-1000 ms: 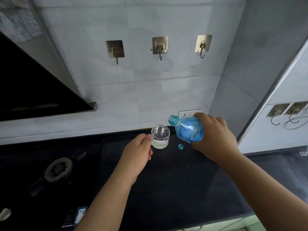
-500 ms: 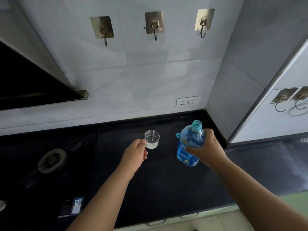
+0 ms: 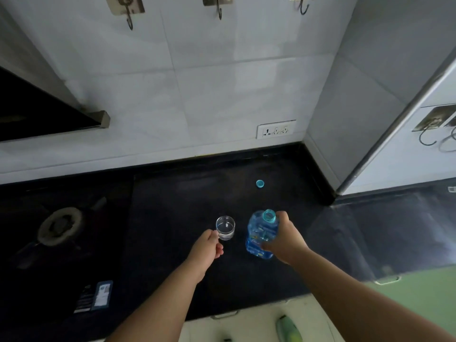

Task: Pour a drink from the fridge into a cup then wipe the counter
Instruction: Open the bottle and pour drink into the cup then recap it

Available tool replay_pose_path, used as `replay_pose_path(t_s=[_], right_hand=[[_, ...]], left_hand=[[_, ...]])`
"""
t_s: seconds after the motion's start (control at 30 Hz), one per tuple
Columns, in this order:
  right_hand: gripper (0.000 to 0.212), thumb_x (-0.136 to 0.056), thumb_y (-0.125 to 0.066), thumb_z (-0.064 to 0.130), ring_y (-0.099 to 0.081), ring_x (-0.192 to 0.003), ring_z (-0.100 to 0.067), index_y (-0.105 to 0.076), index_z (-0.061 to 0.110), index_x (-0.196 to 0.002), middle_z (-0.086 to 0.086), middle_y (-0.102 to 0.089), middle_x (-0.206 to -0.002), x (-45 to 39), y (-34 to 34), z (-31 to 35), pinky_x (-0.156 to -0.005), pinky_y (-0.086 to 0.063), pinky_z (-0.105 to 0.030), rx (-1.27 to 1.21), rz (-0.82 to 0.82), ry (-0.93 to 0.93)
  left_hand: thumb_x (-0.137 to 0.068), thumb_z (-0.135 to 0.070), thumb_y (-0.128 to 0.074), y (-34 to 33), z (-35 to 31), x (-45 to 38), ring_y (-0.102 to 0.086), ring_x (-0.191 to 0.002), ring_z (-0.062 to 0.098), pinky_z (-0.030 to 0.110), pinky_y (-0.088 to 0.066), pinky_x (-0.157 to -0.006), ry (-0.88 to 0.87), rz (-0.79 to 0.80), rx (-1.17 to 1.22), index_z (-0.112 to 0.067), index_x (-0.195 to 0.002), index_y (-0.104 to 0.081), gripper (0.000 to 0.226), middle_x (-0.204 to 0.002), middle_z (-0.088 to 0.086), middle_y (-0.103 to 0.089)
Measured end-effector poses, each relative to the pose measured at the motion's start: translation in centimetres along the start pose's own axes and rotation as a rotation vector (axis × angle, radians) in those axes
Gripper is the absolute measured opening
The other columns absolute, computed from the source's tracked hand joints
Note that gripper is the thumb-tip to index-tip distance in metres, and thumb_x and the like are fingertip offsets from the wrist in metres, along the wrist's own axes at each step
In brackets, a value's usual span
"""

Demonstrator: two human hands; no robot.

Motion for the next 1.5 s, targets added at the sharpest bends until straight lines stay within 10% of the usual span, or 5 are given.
replay_pose_path(t_s=[0.93, 1.07, 1.17, 1.3, 1.5], right_hand=[[0.083, -0.074, -0.085, 0.008, -0.066, -0.108, -0.021, -0.034, 0.03, -0.136, -0.001, -0.056, -0.13, -1.6, -0.8, -1.7, -0.083, -0.063, -0.039, -0.057, 0.039, -0.019], [0.085, -0.075, -0.084, 0.007, -0.065, -0.109, -0.02, -0.033, 0.031, -0.138, 0.0, -0.055, -0.132, -1.7, -0.6, -1.6, -0.084, -0.063, -0.037, -0.036, 0.064, -0.011], [0.084, -0.076, -0.086, 0.009, -0.066, -0.109, -0.019, -0.033, 0.033, -0.137, 0.002, -0.056, -0.13, -1.8, -0.2, -1.1, -0.086, -0.063, -0.038, 0.008, 0.097, 0.003], [0.093, -0.072, -0.091, 0.013, -0.064, -0.113, -0.019, -0.031, 0.031, -0.142, 0.003, -0.054, -0.13, -2.1, 0.6, 0.2, -0.092, -0.061, -0.039, 0.124, 0.186, 0.074], [0.099, -0.07, -0.091, 0.015, -0.065, -0.11, -0.019, -0.029, 0.027, -0.145, 0.0, -0.061, -0.127, -3.9, 1.7, 0.8, -0.093, -0.058, -0.037, 0.3, 0.315, 0.215]], left_hand=[[-0.11, -0.037, -0.046, -1.7, 2.4, -3.4, -0.07, -0.078, 0.02, 0.031, -0.058, -0.065, 0.171, -0.077, -0.041, -0.015, -0.123, -0.049, 0.025, -0.102, 0.01, -0.068], [-0.096, -0.037, -0.07, -0.3, -1.2, -1.2, -0.066, -0.092, 0.017, 0.039, -0.059, -0.079, -0.302, -0.251, -0.503, -0.029, -0.124, -0.047, 0.037, -0.099, -0.008, -0.063], [-0.08, -0.037, -0.086, -1.6, -5.6, 1.8, -0.046, -0.134, 0.014, 0.04, -0.043, -0.109, -0.659, -0.068, -0.7, -0.039, -0.15, -0.039, 0.083, -0.138, -0.015, -0.053], [-0.074, -0.037, -0.094, -4.4, -10.2, 3.3, -0.022, -0.154, 0.009, 0.044, -0.028, -0.127, -0.615, 0.263, -0.73, -0.044, -0.164, -0.014, 0.121, -0.169, -0.015, -0.024], [-0.072, -0.033, -0.095, -7.1, -10.0, 2.0, -0.058, -0.127, 0.004, 0.036, -0.052, -0.109, -0.585, 0.181, -0.668, -0.041, -0.144, -0.048, 0.087, -0.137, -0.019, -0.056]])
Point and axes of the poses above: each hand's wrist, its own x-axis away from the middle knuckle, its own y-axis out of the back of the hand, z = x × y, the point moved 4 cm from there along -x, towards the middle knuckle
